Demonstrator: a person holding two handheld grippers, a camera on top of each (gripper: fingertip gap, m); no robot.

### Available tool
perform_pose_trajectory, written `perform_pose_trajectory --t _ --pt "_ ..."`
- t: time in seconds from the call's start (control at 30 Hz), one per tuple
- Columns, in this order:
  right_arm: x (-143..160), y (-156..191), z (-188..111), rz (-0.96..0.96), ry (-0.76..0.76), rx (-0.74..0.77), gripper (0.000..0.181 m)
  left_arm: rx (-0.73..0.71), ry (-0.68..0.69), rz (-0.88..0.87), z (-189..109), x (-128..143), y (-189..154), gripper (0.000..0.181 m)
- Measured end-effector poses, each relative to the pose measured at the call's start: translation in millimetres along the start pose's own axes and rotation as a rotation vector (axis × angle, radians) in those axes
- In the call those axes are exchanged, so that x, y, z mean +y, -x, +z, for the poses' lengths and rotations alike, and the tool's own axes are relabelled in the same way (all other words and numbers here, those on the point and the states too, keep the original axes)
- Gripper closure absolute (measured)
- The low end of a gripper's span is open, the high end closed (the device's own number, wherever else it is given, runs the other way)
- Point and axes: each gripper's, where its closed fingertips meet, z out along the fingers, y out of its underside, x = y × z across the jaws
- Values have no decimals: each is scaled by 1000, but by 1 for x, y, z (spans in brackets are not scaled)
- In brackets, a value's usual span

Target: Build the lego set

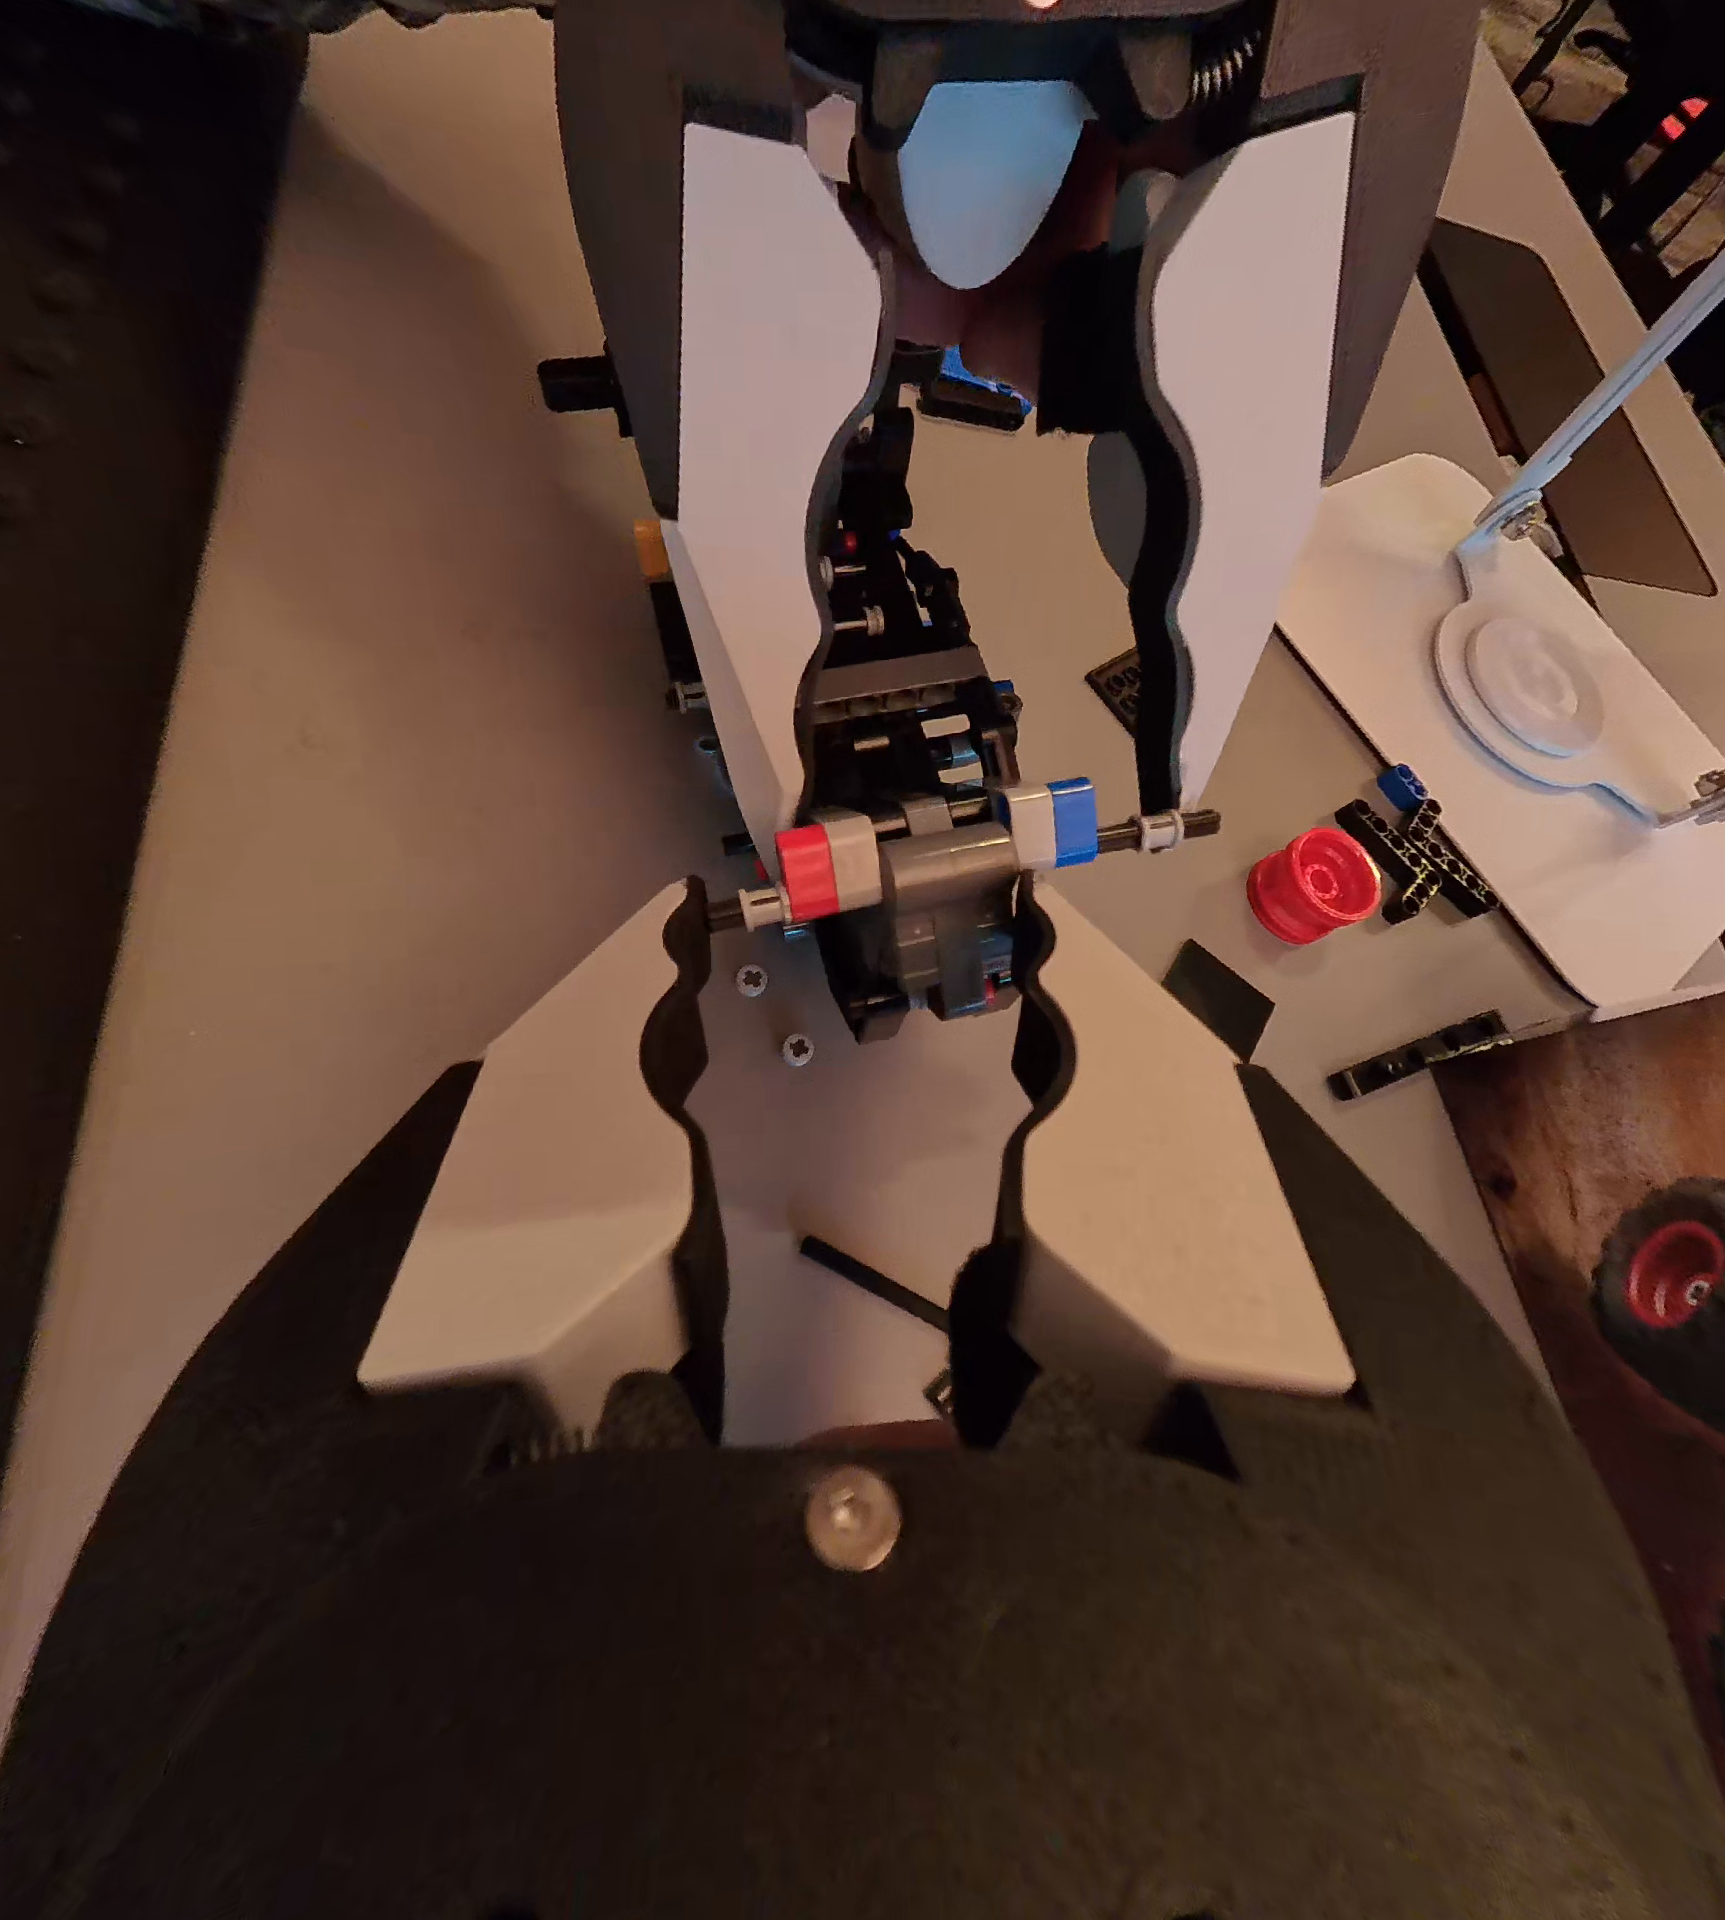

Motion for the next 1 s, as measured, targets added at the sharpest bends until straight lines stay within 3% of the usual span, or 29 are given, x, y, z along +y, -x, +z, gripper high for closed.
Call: perform_pose_trajectory --t 0.2,1.0 --pt "0 2 0 7 3 -15 115 -2 -5 17 0 -1 -2 122" --pt "1 -3 1 15 15 15 121 -17 -5 26 6 -3 -1 127"
